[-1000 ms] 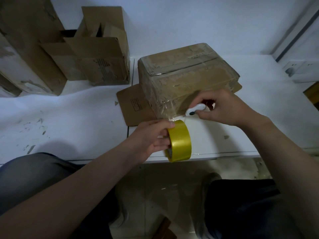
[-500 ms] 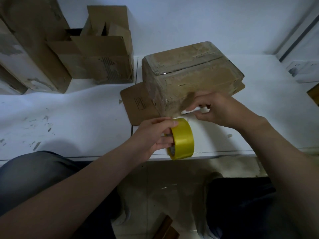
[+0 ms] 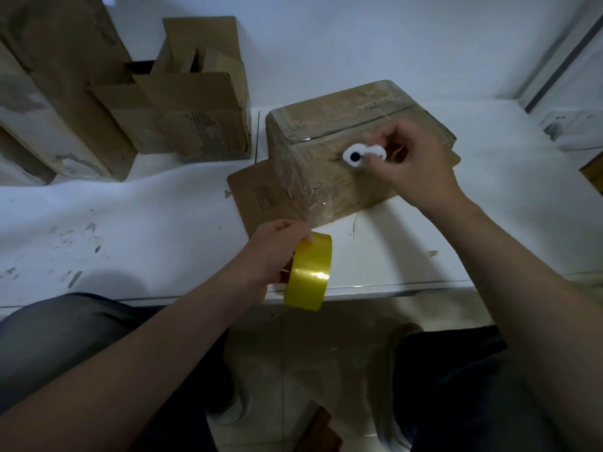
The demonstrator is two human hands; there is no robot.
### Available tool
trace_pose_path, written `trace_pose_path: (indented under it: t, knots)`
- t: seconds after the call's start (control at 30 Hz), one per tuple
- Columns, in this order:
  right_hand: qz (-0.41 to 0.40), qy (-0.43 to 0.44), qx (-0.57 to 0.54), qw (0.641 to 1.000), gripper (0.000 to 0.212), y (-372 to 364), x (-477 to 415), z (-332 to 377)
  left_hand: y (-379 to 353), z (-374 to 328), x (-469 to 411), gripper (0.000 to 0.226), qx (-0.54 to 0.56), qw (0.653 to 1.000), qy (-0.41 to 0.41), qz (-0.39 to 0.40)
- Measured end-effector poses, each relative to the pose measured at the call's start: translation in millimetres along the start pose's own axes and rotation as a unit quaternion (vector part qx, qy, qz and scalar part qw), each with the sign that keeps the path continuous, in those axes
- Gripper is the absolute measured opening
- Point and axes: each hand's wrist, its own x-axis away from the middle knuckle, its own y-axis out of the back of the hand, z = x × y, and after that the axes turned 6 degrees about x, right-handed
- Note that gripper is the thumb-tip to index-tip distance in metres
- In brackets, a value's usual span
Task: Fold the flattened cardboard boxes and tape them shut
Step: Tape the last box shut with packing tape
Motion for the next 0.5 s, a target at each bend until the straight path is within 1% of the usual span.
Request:
trace_pose_path:
  t: [0.1,0.17,0.27,0.3,0.37,0.4,0.43,0.5]
  knots:
    - [-0.059,-0.05,0.006,0.997,0.015,-12,-16,-4,10,-3,1,0.034,-0.047,0.999,-0.002,-0.024]
    - [-0.078,-0.075,0.024,0.994,0.012,-17,-26,-10,17,-4,3,0.031,-0.067,0.997,-0.002,-0.03]
    - [-0.056,-0.101,0.086,0.99,0.014,-22,-37,-19,26,-7,3,0.027,-0.094,0.995,-0.004,-0.04]
    - [-0.047,-0.099,0.126,0.986,0.018,-24,-38,-22,30,-8,2,0.027,-0.099,0.994,-0.005,-0.047]
    - [-0.06,-0.053,0.243,0.967,0.026,-27,-34,-23,36,-11,1,0.028,-0.102,0.993,-0.008,-0.059]
    - [-0.075,-0.007,0.28,0.957,0.027,-28,-30,-21,39,-13,0,0.029,-0.1,0.993,-0.013,-0.066]
    - [-0.081,0.043,0.283,0.955,0.028,-30,-26,-17,42,-15,-1,0.029,-0.097,0.992,-0.02,-0.073]
    - [-0.048,0.127,0.25,0.958,0.032,-36,-19,-9,45,-20,-3,0.03,-0.09,0.992,-0.038,-0.085]
